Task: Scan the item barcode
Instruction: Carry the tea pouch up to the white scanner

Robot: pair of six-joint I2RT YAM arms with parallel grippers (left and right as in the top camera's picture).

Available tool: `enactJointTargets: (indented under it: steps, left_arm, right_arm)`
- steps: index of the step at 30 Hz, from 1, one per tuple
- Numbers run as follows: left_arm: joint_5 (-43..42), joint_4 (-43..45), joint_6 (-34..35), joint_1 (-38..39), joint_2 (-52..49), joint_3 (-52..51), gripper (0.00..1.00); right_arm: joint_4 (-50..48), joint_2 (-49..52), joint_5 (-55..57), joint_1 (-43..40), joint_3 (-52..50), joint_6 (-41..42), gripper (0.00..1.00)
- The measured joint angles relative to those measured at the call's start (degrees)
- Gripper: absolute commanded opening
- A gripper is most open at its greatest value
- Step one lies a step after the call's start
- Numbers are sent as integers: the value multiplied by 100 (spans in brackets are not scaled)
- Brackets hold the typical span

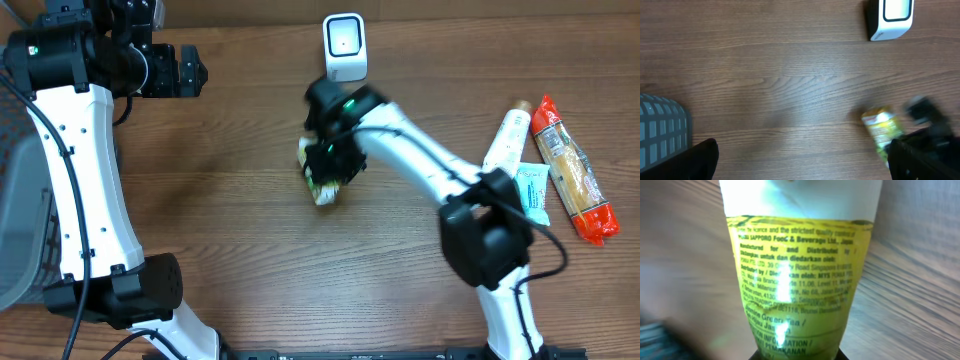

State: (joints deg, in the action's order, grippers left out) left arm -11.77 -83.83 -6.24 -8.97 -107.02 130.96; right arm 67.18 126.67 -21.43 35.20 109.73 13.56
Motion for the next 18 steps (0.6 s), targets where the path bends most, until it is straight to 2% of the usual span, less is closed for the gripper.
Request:
enactJointTargets:
  steps: [10,12,18]
  left_arm:
    - [0,2,0,0,0,0,99]
    - [0,2,0,0,0,0,100]
    - [0,0,0,0,0,0,99]
  right_arm:
    - [-463,-929,-4833,-2422,476,-90,4]
    - [-461,-931,-5462,-2697,476,-31,3]
    - [-625,-929,-6199,-2806,476,308,3]
